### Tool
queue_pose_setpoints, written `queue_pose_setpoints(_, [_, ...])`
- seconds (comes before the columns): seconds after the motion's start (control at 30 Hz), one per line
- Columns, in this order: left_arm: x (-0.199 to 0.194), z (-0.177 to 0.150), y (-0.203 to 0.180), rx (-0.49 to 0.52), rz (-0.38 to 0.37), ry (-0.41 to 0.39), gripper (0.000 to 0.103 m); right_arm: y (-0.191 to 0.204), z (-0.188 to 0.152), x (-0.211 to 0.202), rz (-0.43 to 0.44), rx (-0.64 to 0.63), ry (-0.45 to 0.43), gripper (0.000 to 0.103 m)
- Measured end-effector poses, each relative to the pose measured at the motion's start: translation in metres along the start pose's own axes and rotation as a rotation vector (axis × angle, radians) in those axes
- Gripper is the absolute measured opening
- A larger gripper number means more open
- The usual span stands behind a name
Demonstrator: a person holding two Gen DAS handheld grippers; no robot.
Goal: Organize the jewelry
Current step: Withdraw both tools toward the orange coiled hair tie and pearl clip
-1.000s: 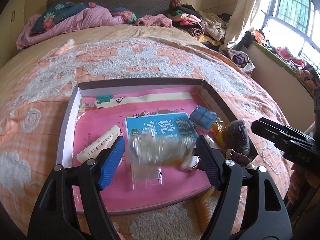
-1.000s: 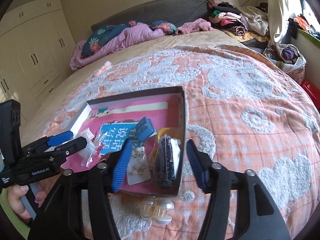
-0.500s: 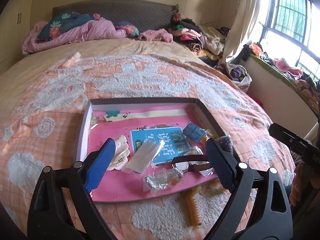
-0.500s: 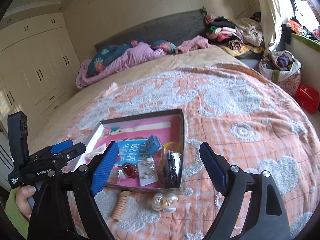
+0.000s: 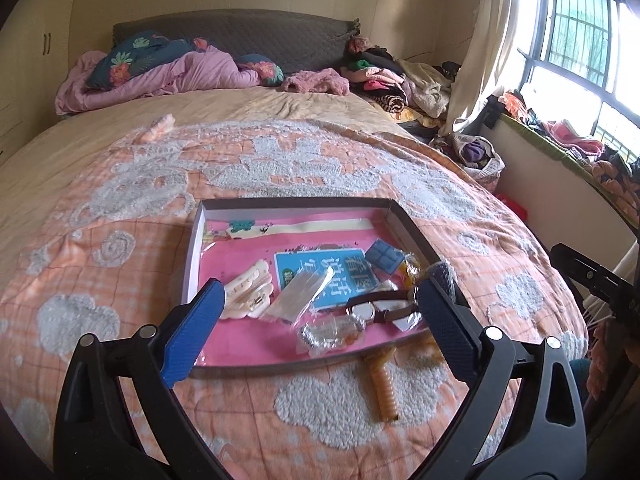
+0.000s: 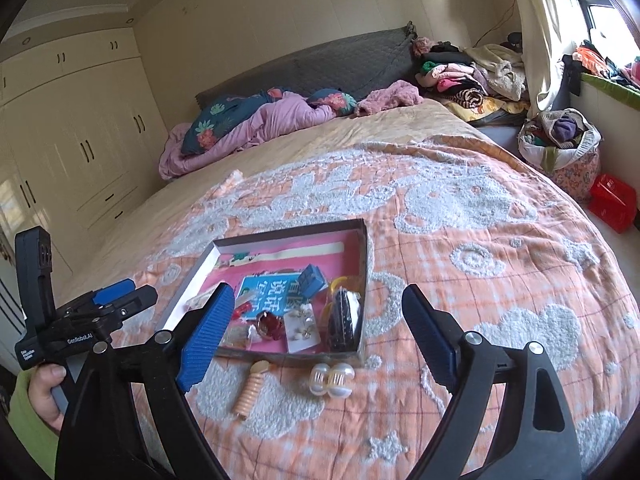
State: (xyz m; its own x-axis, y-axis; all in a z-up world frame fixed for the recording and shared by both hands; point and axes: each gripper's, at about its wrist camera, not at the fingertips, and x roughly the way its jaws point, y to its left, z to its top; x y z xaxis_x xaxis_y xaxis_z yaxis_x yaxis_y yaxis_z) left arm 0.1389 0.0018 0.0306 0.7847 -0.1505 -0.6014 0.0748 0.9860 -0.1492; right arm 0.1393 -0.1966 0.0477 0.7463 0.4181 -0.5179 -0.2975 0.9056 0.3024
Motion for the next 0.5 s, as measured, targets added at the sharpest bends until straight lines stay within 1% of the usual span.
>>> queue_pose_setpoints(0.3, [-0.004,-0.024,0.002,0.005,0.017,0.05,0.09,0.004,-0.02,0.005,0.01,-0.02,0.062,0.085])
queue_pose_setpoints(0.5, [0.006,-0.048,-0.008,0.044,0.0,0.119,0.09,0.0,-0.032,0.02,0.013,-0.018,0.121,0.085])
